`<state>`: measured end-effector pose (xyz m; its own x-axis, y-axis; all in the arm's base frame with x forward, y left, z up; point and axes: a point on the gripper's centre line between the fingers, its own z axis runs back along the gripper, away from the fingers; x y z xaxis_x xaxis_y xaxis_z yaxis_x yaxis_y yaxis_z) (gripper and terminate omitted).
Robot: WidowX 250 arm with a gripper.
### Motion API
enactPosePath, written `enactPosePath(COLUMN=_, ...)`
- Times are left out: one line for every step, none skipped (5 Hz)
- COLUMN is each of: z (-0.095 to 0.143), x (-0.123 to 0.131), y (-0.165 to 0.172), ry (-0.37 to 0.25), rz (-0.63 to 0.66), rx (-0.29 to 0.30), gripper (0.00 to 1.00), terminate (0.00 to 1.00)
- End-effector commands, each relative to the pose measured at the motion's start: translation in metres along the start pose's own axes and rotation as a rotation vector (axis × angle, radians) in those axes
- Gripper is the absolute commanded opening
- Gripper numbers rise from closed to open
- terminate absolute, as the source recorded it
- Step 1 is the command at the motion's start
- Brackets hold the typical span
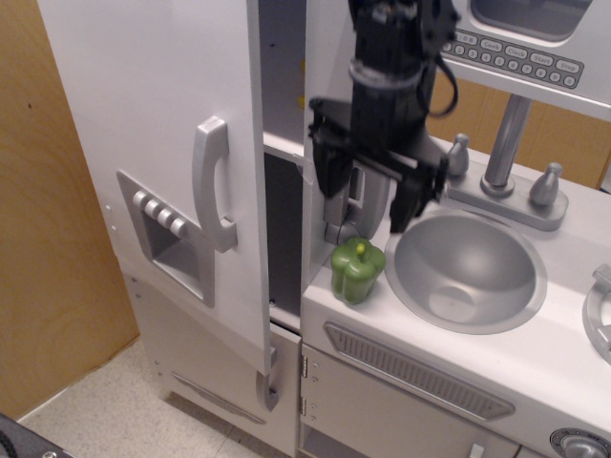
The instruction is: Open fridge
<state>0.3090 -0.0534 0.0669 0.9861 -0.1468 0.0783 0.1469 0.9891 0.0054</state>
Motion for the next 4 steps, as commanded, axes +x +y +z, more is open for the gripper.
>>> enactPosePath(z=0.016, x=0.022, y=0.055, ry=-0.043, rz=0.124, rx=0.068, gripper=1.0, terminate=0.0)
enactPosePath(z=0.019, x=-0.007, y=0.065, ry=-0.029, rz=0.12, rx=0.102, gripper=1.0, terminate=0.0)
enactPosePath(z=0.025, x=-0.029, y=0.084, ry=-0.02, rz=0.155, rx=0.11, gripper=1.0, terminate=0.0)
enactPosePath(z=0.023, x=-0.052, y=0.105, ry=0.015, rz=0.185, rx=0.122, gripper=1.0, terminate=0.0)
